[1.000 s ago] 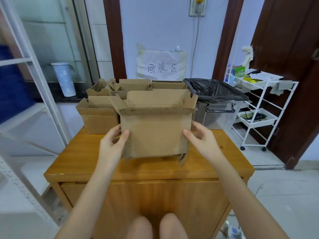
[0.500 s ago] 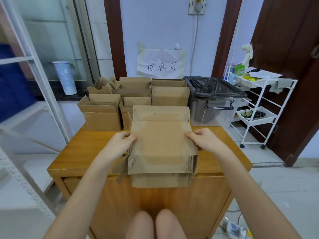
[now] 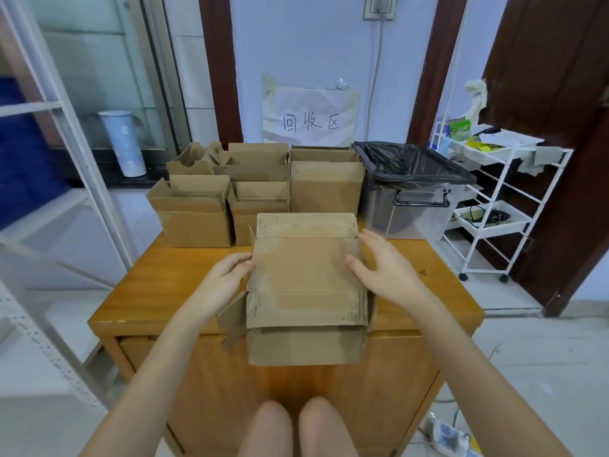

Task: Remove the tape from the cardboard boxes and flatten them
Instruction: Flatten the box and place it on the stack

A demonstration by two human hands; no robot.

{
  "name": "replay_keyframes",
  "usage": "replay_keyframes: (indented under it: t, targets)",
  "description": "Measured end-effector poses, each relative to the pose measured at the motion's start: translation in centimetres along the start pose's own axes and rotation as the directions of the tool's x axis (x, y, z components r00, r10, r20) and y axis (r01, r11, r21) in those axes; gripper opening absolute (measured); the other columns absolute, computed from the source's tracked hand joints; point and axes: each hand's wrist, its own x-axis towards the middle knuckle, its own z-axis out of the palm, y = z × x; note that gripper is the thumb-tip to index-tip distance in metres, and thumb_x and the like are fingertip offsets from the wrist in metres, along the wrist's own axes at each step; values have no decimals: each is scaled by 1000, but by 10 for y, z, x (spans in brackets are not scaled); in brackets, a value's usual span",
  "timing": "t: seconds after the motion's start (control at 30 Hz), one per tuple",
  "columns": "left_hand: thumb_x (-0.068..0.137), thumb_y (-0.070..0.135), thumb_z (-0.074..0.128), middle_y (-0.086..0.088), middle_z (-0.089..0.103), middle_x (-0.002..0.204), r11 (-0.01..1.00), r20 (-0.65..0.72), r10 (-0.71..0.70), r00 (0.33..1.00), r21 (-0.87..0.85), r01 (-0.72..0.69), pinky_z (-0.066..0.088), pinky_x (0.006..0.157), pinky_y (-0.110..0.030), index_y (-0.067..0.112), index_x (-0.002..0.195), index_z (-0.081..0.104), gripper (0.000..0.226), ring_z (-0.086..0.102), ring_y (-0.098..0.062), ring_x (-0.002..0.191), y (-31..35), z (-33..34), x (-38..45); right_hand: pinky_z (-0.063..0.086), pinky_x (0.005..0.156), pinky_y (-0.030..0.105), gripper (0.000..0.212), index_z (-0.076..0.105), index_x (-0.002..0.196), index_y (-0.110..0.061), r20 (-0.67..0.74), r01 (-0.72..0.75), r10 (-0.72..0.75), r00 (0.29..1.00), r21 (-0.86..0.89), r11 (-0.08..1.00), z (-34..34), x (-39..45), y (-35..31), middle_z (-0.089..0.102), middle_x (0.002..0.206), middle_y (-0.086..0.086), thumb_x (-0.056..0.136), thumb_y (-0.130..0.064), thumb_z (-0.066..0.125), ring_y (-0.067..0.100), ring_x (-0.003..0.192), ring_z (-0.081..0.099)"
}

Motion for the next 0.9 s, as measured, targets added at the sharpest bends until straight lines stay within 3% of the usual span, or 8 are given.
replay_keyframes:
  t: [0.1,0.23,0.37,0.5,0.67,0.8,0.9]
  targets:
    - [103,20,41,13,33,149,995,66,105,992,-12,-104,23,115,-31,29,142,41,40,28,-5,138,-6,3,1,14,119,32,66,22,152,-18,191,159,-144,971,-69,985,5,-1,-4,14,160,-2,97,-48,43,11,147,11]
    - [102,29,41,21,20,153,976,159,214,964,-12,-215,14,116,-28,33,145,32,44,16,5,137,-8,25,-1,7,121,31,69,18,154,-16,323,177,-106,941,-202,963,17,5,12,10,161,1,98,-54,33,12,148,6]
    - [100,45,35,29,4,150,927,260,216,941,247,-281,1,116,-30,35,150,21,53,-3,9,139,-15,52,0,7,121,34,69,16,154,-18,372,100,-27,928,-180,979,33,-1,37,8,161,0,98,-56,29,12,148,5]
    - [99,55,25,17,-8,155,728,338,155,928,596,-339,-7,116,-30,31,153,9,62,-10,-3,145,-26,78,0,2,120,29,70,12,154,-17,418,73,21,908,-208,976,55,-14,60,2,162,0,98,-56,29,12,148,0]
    - [63,84,-22,7,0,161,579,354,172,919,719,-385,-9,116,-30,28,154,11,112,-6,-8,147,-43,93,0,7,119,31,69,19,153,-19,352,77,7,936,-224,971,63,-16,67,10,161,-4,97,-56,34,11,147,7]
    - [68,79,-7,8,10,161,569,340,187,922,727,-384,-2,118,-31,29,152,20,101,4,-9,148,-41,94,3,21,112,36,69,30,148,-20,333,86,22,943,-306,948,60,0,61,26,154,-2,93,-63,36,17,141,24]
    - [71,75,-1,10,26,156,536,298,232,926,755,-377,15,113,-30,34,146,34,92,22,-10,142,-39,94,6,13,115,37,68,25,150,-22,300,152,-53,952,-315,937,66,13,52,18,159,-3,95,-60,35,15,146,13]
